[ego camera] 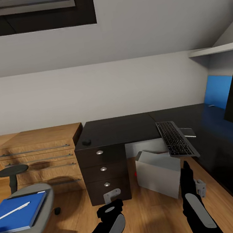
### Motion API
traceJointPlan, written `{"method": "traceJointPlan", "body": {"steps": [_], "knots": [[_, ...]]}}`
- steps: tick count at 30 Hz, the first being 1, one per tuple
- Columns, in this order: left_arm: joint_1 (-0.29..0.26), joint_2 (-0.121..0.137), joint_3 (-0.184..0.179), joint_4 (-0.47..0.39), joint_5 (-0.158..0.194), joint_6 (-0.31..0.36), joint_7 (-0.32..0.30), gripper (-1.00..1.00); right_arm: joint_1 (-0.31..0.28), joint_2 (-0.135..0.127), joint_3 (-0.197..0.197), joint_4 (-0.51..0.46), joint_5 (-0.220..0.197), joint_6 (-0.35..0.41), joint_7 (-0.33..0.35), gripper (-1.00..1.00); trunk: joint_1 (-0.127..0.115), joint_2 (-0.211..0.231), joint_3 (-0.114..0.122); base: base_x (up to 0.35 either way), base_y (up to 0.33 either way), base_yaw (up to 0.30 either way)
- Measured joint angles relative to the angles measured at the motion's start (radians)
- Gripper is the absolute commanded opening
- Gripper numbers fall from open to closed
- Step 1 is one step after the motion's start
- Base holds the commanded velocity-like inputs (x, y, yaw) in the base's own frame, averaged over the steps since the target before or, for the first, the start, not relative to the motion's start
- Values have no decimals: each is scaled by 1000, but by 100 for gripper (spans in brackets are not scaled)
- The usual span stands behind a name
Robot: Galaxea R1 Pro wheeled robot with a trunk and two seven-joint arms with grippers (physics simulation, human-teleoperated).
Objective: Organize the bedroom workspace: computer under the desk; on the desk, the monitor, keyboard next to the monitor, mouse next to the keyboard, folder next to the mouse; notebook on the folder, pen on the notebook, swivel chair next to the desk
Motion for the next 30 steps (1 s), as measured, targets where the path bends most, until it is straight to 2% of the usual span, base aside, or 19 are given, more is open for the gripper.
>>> {"method": "traceJointPlan", "body": {"steps": [22,30], "knots": [[0,0,0,0,0,0,0,100,0,0,1,0,-11,-1,1,100,0,0,0,72,0,0],[0,0,0,0,1,0,0,100,0,0,2,1,-11,-1,1,100,-31,56,25,4,0,0]]}}
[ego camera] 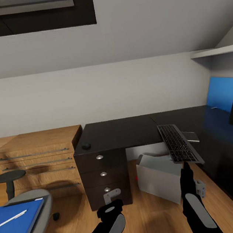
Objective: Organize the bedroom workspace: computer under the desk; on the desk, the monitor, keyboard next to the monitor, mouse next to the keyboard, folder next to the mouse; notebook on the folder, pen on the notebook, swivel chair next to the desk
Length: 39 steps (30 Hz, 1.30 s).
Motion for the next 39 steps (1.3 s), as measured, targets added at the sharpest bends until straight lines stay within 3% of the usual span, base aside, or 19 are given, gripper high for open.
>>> {"method": "traceJointPlan", "body": {"steps": [5,13,18,30,39], "knots": [[0,0,0,0,0,0,0,100,0,0,0,0,0,0,0,100,-19,35,16,0,0,0],[0,0,1,0,1,0,0,100,0,0,2,-1,1,0,0,100,-19,35,16,0,0,0],[0,0,0,0,0,0,0,100,0,0,1,-1,1,0,0,100,-38,70,31,0,0,0],[0,0,0,0,1,0,0,100,0,0,2,-1,2,0,0,100,-38,70,31,6,0,0],[0,0,0,0,0,0,0,100,0,0,2,-1,3,0,0,100,-39,70,31,168,0,0]]}}
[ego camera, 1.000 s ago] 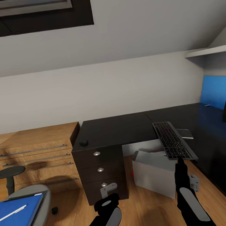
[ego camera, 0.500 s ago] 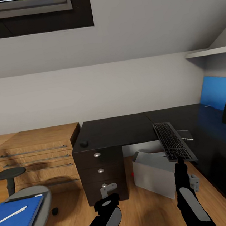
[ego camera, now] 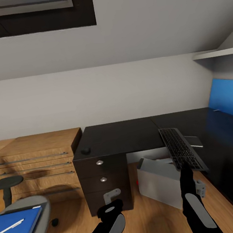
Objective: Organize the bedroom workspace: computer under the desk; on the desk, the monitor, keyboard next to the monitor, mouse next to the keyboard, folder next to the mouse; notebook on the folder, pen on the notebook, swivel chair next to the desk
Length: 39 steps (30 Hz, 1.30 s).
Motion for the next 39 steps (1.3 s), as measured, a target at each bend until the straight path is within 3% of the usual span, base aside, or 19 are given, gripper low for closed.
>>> {"method": "traceJointPlan", "body": {"steps": [12,22,28,39], "knots": [[0,0,0,0,0,0,0,100,0,-5,-1,0,2,-1,0,100,0,0,0,21,0,0],[-1,0,0,0,0,0,0,100,0,-25,0,0,2,0,0,100,0,0,0,1,0,0],[0,-1,0,0,0,0,0,100,0,-52,0,0,1,0,-2,100,0,0,0,0,0,0],[0,-2,0,0,0,0,0,100,1,-58,1,3,-1,2,-4,100,0,0,0,0,0,0]]}}
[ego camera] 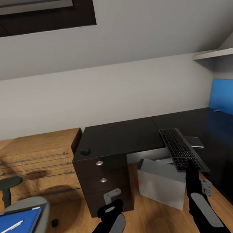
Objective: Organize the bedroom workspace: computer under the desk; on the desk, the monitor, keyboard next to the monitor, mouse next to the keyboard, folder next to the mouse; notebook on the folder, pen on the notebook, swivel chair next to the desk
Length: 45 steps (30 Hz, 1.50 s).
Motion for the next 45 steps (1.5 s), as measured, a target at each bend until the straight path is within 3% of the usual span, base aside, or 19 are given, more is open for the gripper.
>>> {"method": "traceJointPlan", "body": {"steps": [45], "knots": [[0,1,0,0,0,0,0,100,0,0,0,5,-2,2,-1,100,0,0,0,33,0,0]]}}
